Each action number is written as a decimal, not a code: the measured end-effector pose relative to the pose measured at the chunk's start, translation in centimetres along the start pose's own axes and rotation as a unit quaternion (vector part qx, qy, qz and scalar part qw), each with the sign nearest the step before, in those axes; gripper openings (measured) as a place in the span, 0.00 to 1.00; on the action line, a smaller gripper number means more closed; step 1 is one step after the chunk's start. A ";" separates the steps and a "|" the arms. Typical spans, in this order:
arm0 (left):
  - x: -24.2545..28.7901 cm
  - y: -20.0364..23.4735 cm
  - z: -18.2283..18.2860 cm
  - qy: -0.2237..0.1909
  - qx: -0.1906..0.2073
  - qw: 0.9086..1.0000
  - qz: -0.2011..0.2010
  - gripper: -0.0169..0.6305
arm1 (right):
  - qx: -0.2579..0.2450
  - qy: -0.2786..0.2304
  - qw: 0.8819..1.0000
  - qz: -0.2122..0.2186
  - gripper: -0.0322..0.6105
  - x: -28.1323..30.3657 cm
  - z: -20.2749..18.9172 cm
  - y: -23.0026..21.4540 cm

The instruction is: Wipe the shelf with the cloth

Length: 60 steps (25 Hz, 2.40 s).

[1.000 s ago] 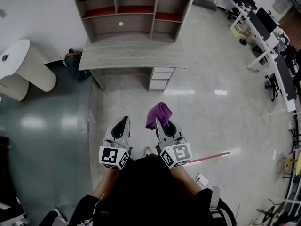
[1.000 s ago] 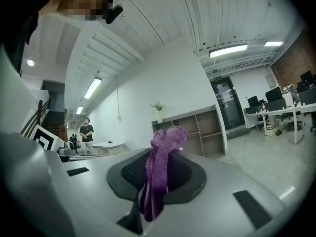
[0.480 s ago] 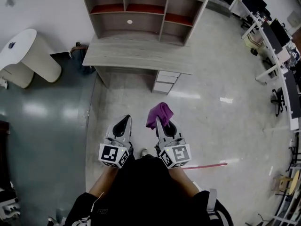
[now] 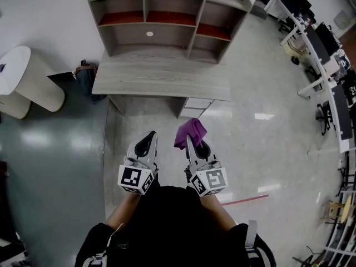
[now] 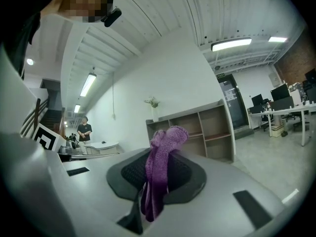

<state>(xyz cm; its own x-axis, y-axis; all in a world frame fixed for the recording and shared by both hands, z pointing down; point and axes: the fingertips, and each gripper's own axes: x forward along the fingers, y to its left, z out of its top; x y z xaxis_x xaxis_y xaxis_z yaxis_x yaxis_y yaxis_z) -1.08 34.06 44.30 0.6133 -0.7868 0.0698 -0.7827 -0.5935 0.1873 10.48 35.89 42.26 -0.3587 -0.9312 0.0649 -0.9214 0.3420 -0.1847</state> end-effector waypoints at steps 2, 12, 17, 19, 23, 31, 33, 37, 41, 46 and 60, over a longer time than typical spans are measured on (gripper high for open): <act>1.8 2.2 1.3 -0.004 0.003 1.000 -0.009 0.03 | -0.004 -0.001 1.000 -0.004 0.14 3.0 0.7 0.0; 8.7 14.0 3.9 0.002 0.005 1.000 -0.027 0.03 | 0.006 -0.009 0.998 -0.055 0.14 15.5 1.8 -1.0; 10.8 16.7 4.1 0.008 -0.012 0.999 -0.030 0.03 | -0.004 -0.001 0.998 -0.066 0.14 19.1 2.0 -1.4; 11.9 16.9 4.2 0.011 -0.015 0.999 -0.039 0.03 | -0.002 0.000 0.997 -0.074 0.14 20.4 2.3 -2.1; 15.1 17.5 4.8 0.009 -0.020 0.998 -0.053 0.03 | 0.000 -0.004 0.996 -0.088 0.14 23.4 3.0 -4.4; 23.3 19.9 5.8 0.011 -0.002 0.999 -0.046 0.03 | -0.007 0.000 0.995 -0.098 0.14 30.1 3.6 -11.6; 26.0 20.7 6.3 0.009 0.002 0.999 -0.042 0.03 | -0.011 -0.001 0.995 -0.096 0.14 32.2 4.1 -13.4; 31.6 21.4 7.0 0.008 -0.002 0.999 -0.036 0.03 | -0.012 -0.001 0.996 -0.086 0.14 36.1 5.0 -17.3; 36.2 21.4 7.3 0.015 -0.011 0.999 -0.029 0.03 | -0.011 0.003 0.997 -0.070 0.14 39.2 5.8 -20.8; 40.0 22.5 7.9 0.013 -0.007 1.000 -0.008 0.03 | -0.017 0.004 0.998 -0.068 0.14 42.4 6.6 -24.7; 45.4 25.3 8.6 0.034 0.002 0.999 -0.038 0.03 | -0.025 0.044 0.986 -0.159 0.14 47.9 5.3 -32.1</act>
<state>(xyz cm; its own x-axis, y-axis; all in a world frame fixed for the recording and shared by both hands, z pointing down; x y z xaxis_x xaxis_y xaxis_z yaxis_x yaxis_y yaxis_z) 6.06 -18.13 43.80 0.6767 -0.7261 0.1219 -0.7339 -0.6519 0.1911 23.65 -20.30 46.11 -0.0597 -0.9786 0.1967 -0.9949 0.0422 -0.0921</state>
